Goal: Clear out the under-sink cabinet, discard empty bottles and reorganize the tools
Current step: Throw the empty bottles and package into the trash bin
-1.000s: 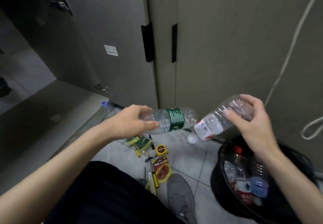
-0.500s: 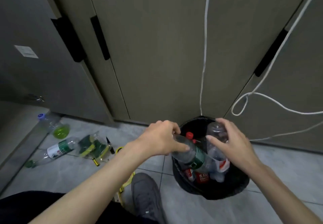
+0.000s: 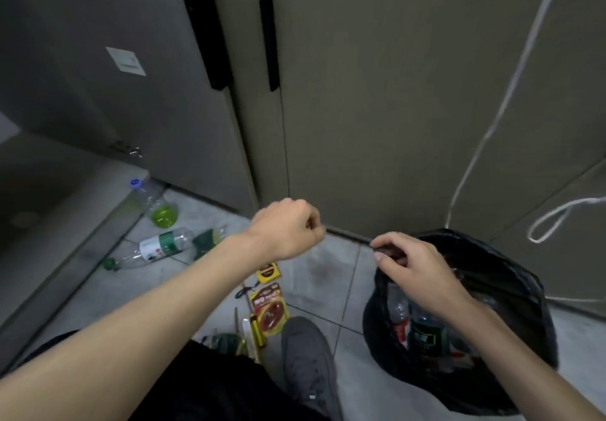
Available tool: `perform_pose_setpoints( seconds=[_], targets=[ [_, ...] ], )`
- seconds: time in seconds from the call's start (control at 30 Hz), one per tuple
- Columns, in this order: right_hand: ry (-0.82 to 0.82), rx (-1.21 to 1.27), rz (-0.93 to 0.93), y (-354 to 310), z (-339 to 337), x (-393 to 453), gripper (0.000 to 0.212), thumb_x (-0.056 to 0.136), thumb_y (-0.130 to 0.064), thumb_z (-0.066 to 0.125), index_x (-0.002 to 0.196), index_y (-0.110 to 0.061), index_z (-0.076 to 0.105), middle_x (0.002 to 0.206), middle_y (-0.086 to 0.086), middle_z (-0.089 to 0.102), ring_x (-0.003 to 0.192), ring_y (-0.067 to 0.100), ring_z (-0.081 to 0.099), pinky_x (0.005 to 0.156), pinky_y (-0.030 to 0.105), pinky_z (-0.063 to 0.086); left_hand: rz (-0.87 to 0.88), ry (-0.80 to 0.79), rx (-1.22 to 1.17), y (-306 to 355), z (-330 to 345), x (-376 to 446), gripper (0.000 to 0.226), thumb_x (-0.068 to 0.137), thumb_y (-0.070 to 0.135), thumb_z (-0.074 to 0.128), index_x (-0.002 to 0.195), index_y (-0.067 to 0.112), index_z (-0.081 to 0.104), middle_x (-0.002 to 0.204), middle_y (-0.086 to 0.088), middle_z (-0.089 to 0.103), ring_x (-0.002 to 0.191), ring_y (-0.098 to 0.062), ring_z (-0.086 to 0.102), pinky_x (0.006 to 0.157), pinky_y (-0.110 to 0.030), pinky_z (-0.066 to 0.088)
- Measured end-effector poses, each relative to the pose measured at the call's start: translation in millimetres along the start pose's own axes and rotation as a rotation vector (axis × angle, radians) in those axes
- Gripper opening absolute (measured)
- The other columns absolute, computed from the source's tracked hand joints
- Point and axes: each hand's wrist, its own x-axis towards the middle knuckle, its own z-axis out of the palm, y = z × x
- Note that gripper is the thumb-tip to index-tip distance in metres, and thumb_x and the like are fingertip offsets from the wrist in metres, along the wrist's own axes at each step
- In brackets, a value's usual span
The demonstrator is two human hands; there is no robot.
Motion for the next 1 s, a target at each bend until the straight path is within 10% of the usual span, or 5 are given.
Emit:
perform_pose_setpoints(
  seconds=[0.33,0.53,0.7,1.0],
  targets=[
    [-0.411,-0.072,-0.213,-138,143,111,0.015,0.088,-0.034,0.060,0.099,-0.031,0.071,0.089,-0.017,0.070,0.086,-0.002,0.064,0.083,0.031,0.054,-0.473,-0.064,-0.003,-248,-36,-57,0.022,0.086,0.038,0.055,0.068,0.027,0.059,0.081,-0.001,0.064,0.082,-0.024,0.060,0.070,-0.034,0.050],
    [-0.557,-0.230,-0.264,-171,243,171,0.021,0.087,-0.031,0.054,0.103,-0.030,0.067,0.097,-0.015,0.069,0.092,0.012,0.065,0.082,0.036,0.054,-0.669,-0.061,-0.015,-361,27,-105,0.038,0.088,0.038,0.059,0.124,0.026,0.060,0.119,-0.003,0.064,0.101,-0.023,0.060,0.079,-0.030,0.048],
    [-0.632,-0.417,-0.395,-200,336,220,0.029,0.087,-0.025,0.058,0.115,-0.021,0.063,0.117,0.004,0.061,0.109,0.027,0.059,0.089,0.039,0.050,-0.798,0.012,-0.181,-406,75,-130,0.051,0.094,0.036,0.056,0.141,0.020,0.046,0.140,-0.009,0.051,0.124,-0.029,0.052,0.102,-0.041,0.045],
    [-0.623,-0.622,-0.575,-234,468,258,0.064,0.084,-0.031,0.070,0.138,-0.015,0.040,0.132,0.012,0.051,0.116,0.033,0.048,0.090,0.042,0.042,-0.946,0.027,-0.348,-388,167,-193,0.033,0.093,0.033,0.052,0.125,0.025,0.057,0.126,-0.002,0.059,0.111,-0.026,0.058,0.091,-0.039,0.049]
  ],
)
